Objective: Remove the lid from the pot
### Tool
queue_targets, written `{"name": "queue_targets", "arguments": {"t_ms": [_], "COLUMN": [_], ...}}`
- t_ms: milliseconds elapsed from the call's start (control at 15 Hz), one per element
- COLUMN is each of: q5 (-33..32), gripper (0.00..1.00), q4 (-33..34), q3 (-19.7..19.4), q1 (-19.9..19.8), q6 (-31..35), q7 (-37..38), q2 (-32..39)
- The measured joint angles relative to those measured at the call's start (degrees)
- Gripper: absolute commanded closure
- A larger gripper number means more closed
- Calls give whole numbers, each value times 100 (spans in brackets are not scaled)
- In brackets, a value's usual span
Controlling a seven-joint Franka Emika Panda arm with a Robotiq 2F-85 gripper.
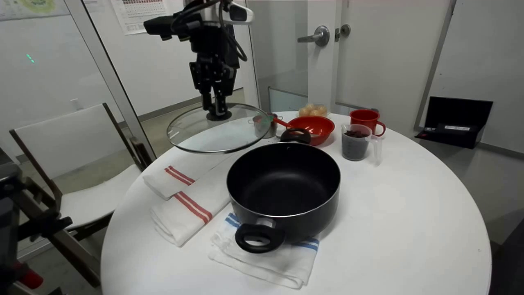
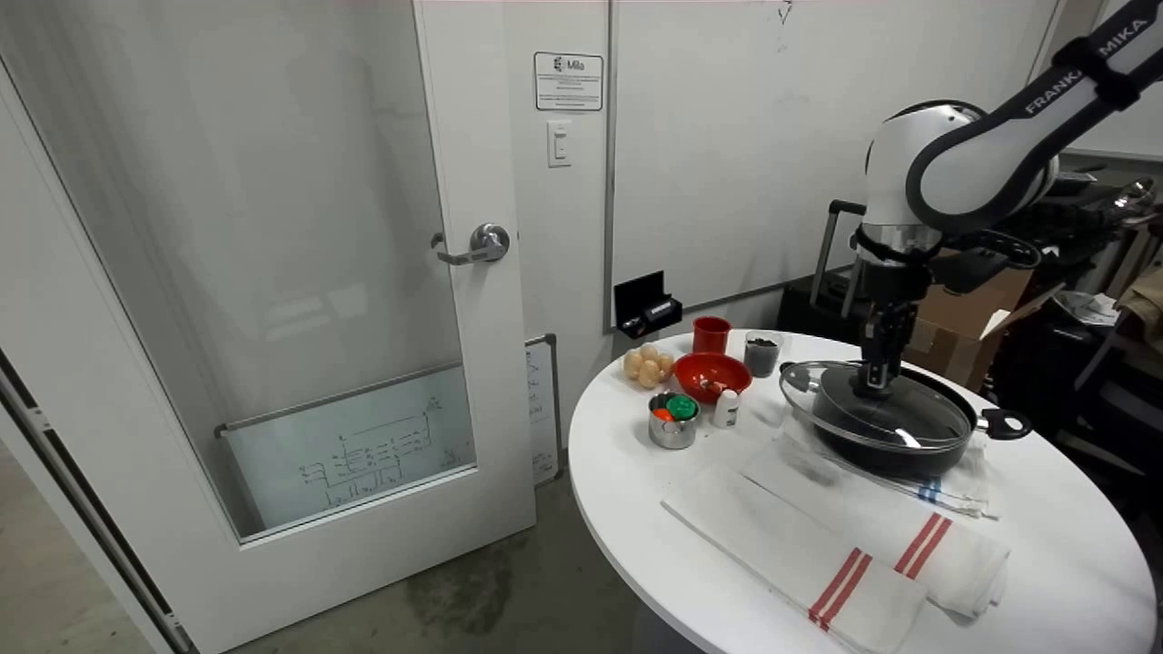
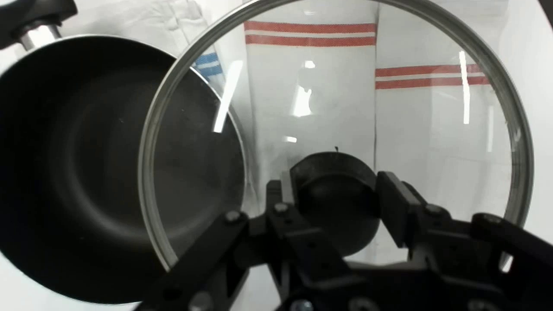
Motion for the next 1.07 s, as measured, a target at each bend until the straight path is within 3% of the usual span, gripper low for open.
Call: {"name": "queue_targets", "arguments": {"t_ms": [400, 1067], "q5": [-217, -570], "gripper": [76, 76], "q4": [212, 1110], "q3": [42, 19], "q1": [595, 1032], "q6": [-146, -318], "q7": [84, 383], "q2": [174, 1198]}}
